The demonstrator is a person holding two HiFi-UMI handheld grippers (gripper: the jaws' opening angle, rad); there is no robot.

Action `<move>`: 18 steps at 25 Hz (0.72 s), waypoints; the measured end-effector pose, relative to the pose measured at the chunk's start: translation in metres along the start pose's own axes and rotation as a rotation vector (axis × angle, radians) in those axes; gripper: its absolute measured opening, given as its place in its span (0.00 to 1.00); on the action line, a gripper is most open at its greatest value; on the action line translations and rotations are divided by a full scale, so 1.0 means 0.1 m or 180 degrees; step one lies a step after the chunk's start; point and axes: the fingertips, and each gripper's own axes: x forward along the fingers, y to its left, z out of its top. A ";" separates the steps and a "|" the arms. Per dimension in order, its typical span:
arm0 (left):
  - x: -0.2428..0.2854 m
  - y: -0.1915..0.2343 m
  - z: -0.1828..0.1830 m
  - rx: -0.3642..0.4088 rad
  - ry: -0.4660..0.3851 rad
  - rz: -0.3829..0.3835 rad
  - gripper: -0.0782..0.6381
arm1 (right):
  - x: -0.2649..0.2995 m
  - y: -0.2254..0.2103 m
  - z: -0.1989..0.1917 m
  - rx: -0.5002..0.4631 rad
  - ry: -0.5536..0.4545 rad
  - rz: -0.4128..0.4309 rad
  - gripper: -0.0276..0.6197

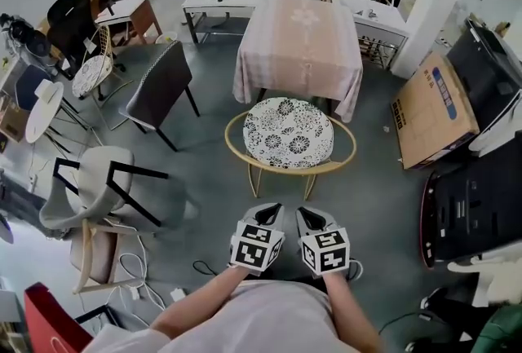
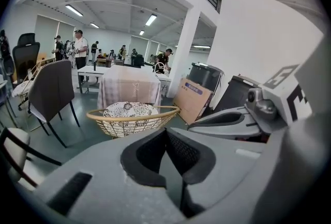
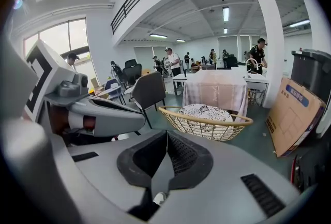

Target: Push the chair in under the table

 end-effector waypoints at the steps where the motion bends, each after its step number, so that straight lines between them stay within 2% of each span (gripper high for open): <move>1: -0.01 0.04 0.01 0.0026 -0.0001 -0.0025 0.12 | 0.03 0.01 0.02 -0.0034 0.0005 -0.0051 0.05; 11: 0.04 0.30 -0.02 0.0400 0.0064 -0.0192 0.12 | 0.24 0.01 0.11 -0.0374 0.0093 -0.0354 0.05; 18: 0.22 0.39 0.01 0.0878 0.0116 -0.0172 0.12 | 0.38 -0.10 0.16 -0.0724 0.0155 -0.0430 0.05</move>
